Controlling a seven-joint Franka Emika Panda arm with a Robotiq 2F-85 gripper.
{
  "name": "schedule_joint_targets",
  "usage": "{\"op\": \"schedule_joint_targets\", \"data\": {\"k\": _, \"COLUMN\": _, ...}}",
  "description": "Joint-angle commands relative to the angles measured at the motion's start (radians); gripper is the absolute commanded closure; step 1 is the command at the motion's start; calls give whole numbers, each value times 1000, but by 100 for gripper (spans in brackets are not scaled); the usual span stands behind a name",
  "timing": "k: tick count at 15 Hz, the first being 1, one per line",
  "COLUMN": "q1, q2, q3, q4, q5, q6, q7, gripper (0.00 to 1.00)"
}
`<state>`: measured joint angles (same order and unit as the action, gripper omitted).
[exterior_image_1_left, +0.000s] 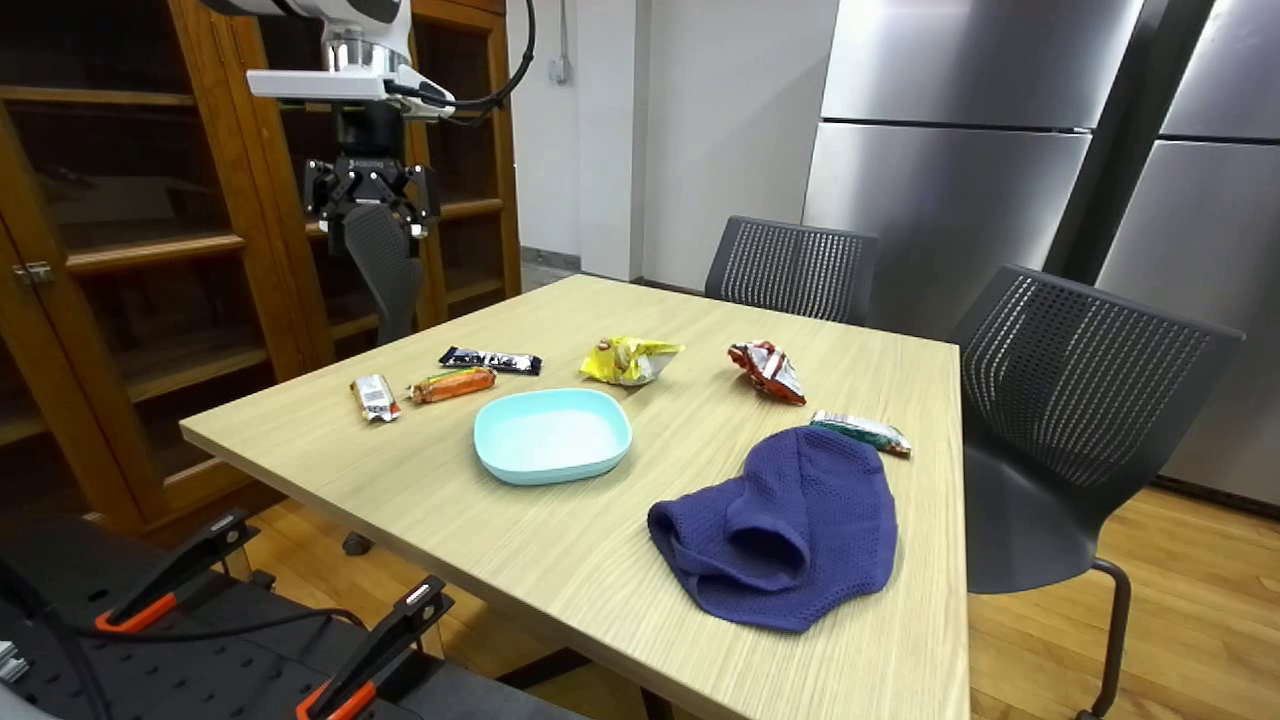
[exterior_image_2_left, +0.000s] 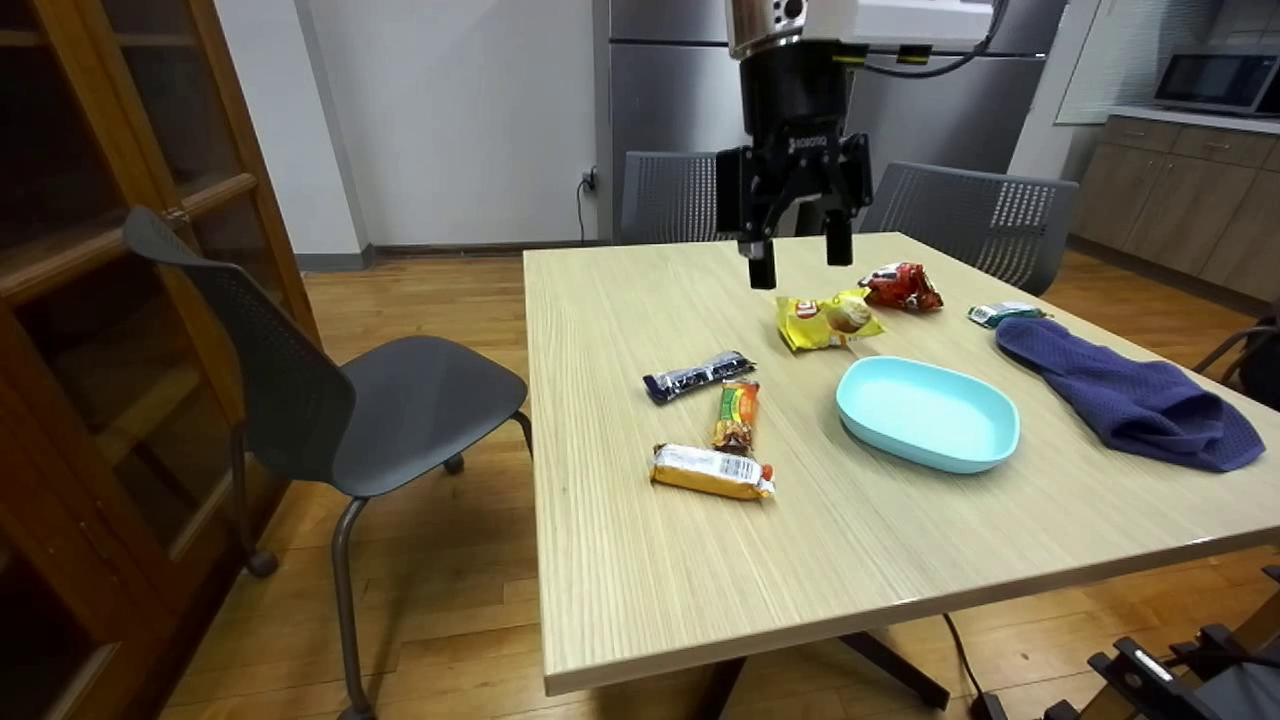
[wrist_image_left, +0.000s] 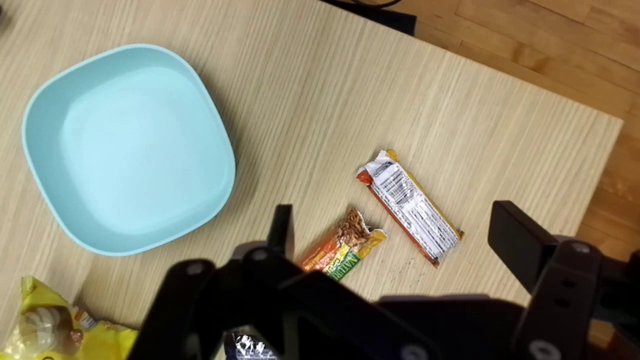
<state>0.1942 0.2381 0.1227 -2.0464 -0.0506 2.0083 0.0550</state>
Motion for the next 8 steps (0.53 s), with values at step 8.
{"op": "schedule_joint_targets", "data": {"k": 8, "q1": 79, "q2": 211, "q3": 42, "q4": 77, "q5": -194, "q6": 207, "q7": -104, "gripper": 0}}
